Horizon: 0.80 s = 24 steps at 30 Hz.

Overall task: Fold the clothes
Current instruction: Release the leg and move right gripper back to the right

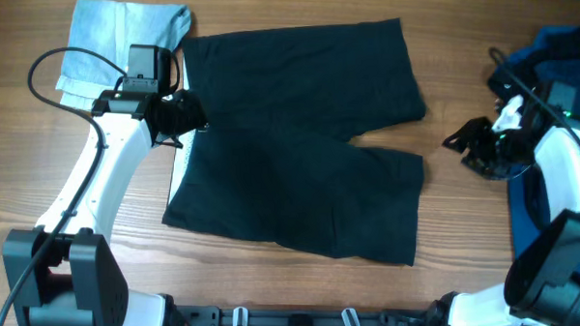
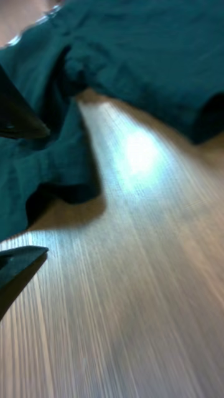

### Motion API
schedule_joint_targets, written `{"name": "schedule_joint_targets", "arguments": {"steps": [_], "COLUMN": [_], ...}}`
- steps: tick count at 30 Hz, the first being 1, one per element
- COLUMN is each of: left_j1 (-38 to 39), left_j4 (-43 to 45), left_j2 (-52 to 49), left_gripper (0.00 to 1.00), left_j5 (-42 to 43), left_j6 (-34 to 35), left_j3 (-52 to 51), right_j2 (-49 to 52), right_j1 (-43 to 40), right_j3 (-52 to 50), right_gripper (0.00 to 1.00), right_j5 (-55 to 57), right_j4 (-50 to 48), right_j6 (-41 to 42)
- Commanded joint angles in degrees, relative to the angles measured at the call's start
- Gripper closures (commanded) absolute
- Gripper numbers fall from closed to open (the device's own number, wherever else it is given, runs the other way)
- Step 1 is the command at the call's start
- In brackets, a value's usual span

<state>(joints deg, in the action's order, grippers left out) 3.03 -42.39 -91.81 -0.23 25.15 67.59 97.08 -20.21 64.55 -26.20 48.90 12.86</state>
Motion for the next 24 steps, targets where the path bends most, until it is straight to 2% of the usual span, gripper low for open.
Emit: {"name": "schedule_joint_targets", "arguments": {"steps": [1, 4, 6, 9, 12, 16, 24], "left_j1": [0.1, 0.1, 0.1, 0.1, 0.1, 0.1, 0.1], "left_j4": [0.0, -0.3, -0.2, -0.2, -0.2, -0.2, -0.3], "left_j2": [0.2, 0.2, 0.2, 0.2, 0.2, 0.1, 0.2], "left_gripper": [0.25, 0.25, 0.25, 0.25, 0.25, 0.25, 0.25], "left_j5": [-1.4, -1.4, -1.3, -1.3, -1.3, -1.3, -1.3], "left_j6": [-0.9, -0.9, -0.9, -0.9, -0.9, -0.9, -0.9], "left_j3": [0.4, 0.4, 0.4, 0.4, 0.4, 0.4, 0.4], "right_j2": [2.9, 3.0, 3.1, 3.1, 3.1, 3.1, 3.1], "right_j1": [0.3, 0.3, 0.3, 0.4, 0.4, 0.4, 5.6], "right_j3": [-6.1, -8.9, -12.2, -16.1, -17.1, -17.1, -17.1], "right_gripper": [0.43, 0.45, 0.5, 0.53, 0.55, 0.66, 0.62], "right_j5": [-14.6, -13.3, -13.3, -17.2, -17.4, -17.4, -15.4], "right_j4": [-6.2, -10.4, -14.8, -21.6, -24.0, -24.9, -29.0], "right_j6": [-2.2, -2.1, 0.9, 2.8, 3.8, 4.9, 9.9]}}
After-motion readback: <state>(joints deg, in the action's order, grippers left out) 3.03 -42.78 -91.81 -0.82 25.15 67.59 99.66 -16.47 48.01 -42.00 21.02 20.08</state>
